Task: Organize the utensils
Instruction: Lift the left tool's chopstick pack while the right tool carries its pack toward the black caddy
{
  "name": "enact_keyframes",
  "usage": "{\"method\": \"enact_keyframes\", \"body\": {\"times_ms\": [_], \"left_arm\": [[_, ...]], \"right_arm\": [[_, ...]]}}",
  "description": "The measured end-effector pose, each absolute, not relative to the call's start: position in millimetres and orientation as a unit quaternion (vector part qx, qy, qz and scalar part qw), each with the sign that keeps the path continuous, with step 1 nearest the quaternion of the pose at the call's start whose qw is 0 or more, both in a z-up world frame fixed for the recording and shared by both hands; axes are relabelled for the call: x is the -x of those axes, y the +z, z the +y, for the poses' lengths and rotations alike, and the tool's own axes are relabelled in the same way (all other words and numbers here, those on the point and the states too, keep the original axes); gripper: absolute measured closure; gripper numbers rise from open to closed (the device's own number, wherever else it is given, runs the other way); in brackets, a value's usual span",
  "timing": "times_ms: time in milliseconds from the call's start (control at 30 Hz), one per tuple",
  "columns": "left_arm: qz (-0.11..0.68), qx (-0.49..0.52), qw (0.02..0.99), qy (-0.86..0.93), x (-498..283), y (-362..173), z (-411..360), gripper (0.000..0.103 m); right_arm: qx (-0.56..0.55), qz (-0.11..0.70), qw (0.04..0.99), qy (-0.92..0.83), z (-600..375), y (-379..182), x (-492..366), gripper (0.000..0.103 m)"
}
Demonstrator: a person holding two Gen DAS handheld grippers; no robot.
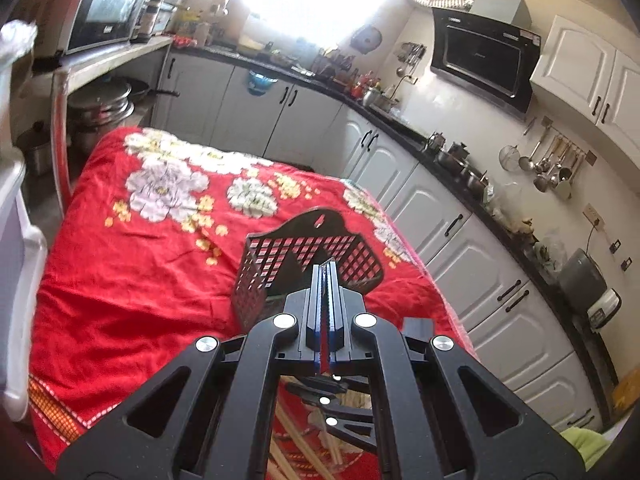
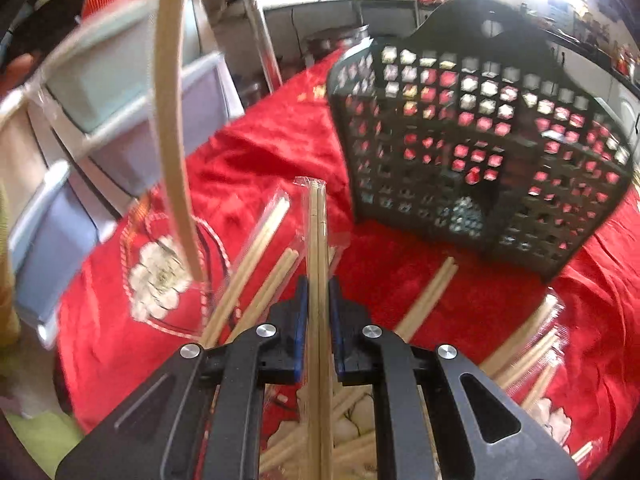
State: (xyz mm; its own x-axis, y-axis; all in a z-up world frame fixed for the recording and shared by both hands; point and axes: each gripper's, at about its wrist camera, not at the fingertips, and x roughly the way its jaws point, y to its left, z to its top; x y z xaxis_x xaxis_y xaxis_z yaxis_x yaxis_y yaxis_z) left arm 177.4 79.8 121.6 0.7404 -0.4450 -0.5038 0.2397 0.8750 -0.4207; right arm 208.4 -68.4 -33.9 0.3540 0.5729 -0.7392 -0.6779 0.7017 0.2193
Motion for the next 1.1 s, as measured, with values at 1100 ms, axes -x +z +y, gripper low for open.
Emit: {"method": "enact_keyframes", "body": {"times_ms": [1100], "left_arm": [[0.220, 0.165, 0.940, -0.201, -264, 210, 52, 0.103]], "right_arm": [[-0.116, 0.133, 0.949, 0.261, -153, 92, -312, 0.092]]}}
